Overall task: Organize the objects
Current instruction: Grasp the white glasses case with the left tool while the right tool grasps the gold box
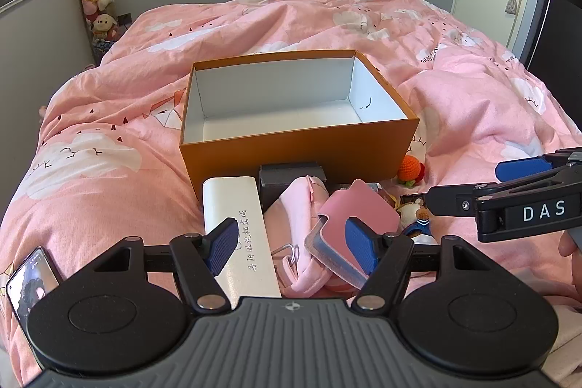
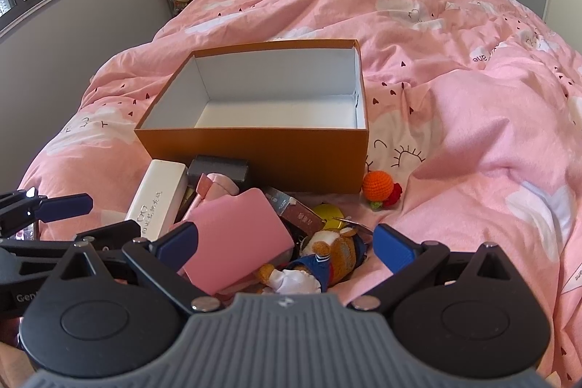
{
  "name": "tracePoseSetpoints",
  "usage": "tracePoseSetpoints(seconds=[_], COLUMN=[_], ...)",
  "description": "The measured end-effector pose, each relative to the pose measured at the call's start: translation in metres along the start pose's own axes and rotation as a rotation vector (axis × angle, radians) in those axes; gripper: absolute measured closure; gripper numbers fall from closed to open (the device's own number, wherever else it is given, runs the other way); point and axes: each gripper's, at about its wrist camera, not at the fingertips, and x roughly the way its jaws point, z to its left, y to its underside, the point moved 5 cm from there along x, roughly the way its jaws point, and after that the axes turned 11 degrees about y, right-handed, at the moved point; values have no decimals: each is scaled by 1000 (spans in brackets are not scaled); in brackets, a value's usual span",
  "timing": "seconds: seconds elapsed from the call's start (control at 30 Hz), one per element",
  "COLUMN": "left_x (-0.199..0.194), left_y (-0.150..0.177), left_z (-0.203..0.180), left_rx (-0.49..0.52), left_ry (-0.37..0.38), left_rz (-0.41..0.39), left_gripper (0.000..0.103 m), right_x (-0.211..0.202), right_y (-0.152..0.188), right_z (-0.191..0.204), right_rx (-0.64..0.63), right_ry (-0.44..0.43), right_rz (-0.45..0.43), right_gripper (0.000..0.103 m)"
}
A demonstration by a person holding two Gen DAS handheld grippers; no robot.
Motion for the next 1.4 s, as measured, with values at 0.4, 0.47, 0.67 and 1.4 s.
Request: tracePoseSetpoints(seconds=[0.4, 0.47, 0.67, 1.4], left_x=[0, 0, 0, 67], left_y=[0, 0, -1, -7], left_z=[0, 0, 14, 74], left_rx=[0, -1, -37, -227], left_ry=[0, 3, 3, -23], left_rz=[1, 2, 12, 234], left_gripper=[24, 24, 24, 32], right_x=[1, 1, 6, 74], right_y=[1, 1, -1, -57], right_z=[0, 1, 1, 62], right_rx=[1, 1, -8, -142], right_ry=[-2, -2, -23, -270], right_rz=[6, 6, 26, 158], right_gripper=[1, 1, 1, 61])
